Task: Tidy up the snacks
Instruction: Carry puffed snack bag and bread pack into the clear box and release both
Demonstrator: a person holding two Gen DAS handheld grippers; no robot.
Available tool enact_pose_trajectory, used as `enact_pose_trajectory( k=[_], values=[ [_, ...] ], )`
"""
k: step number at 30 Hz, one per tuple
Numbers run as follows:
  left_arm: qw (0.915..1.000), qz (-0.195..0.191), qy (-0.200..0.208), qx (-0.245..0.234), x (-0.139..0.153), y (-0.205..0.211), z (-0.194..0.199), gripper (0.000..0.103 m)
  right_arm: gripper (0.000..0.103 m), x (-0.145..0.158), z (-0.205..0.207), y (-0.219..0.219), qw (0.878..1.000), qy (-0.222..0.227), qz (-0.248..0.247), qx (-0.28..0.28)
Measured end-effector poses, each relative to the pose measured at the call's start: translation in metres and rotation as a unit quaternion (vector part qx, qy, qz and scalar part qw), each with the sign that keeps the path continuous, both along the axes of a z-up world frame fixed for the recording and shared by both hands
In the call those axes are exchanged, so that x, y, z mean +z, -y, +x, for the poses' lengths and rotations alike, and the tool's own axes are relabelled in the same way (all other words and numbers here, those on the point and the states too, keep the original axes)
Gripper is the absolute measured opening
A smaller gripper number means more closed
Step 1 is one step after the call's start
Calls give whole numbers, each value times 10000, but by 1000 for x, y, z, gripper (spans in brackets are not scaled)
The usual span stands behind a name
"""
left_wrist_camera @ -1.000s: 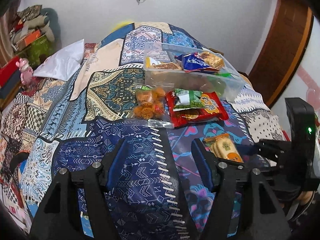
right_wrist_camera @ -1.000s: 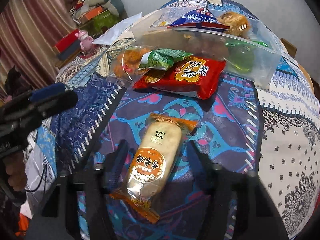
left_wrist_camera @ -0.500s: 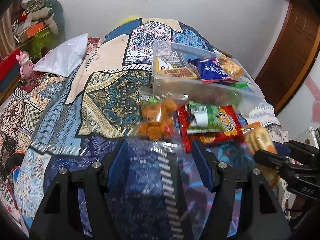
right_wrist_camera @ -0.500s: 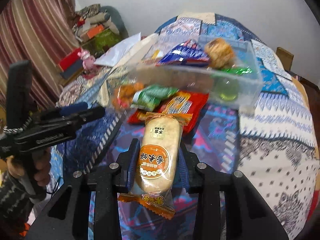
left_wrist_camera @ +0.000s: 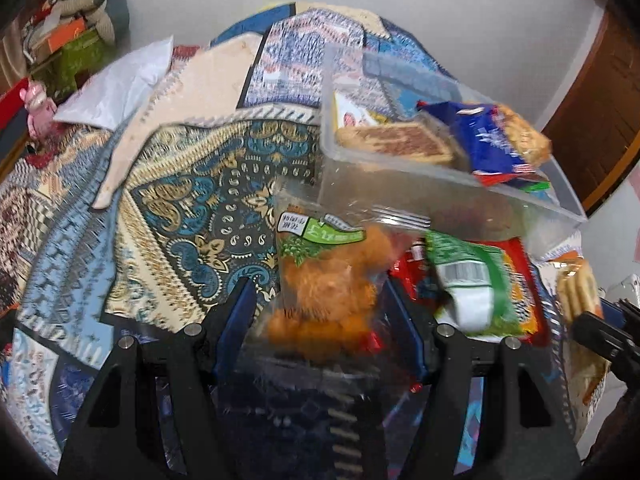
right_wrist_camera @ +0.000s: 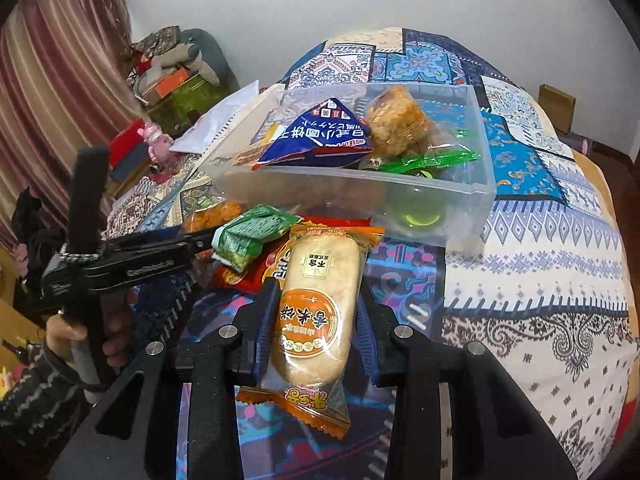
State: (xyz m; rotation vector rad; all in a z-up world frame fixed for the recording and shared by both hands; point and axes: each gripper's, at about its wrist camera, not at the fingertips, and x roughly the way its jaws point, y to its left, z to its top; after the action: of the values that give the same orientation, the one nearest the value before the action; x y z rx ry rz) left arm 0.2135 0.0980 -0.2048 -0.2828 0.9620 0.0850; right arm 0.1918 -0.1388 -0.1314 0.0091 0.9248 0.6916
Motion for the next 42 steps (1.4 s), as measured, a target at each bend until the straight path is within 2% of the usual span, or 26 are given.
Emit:
enact_pose_trajectory(
  k=[3,11,20,25,32,39,42],
  values=[
    [10000,39,55,-41,-2,2,3,63,33,1,1,-1,10000,16,29,10],
    [9999,59,104,-95,5,5,-7,46,33,1,4,1,10000,9,92,0],
    [9973,341,630,-155,45,12,-33,46,33,24,7,10,9993,273,217,-118],
    [9948,350,925,-229,75,16,-38,46,33,37,14,15,9983,474,277,-216],
    [9917,357,1156,-428,101,24,-14,46,33,53,38,19,9958,740,314,-433],
    [9926,188,1081,-522,101,26,28,46,33,52,72,21,9942,808,235,-675],
    [9929,257,1025,-543,97,30,45,46,33,49,88,21,9938,824,133,-732]
  ],
)
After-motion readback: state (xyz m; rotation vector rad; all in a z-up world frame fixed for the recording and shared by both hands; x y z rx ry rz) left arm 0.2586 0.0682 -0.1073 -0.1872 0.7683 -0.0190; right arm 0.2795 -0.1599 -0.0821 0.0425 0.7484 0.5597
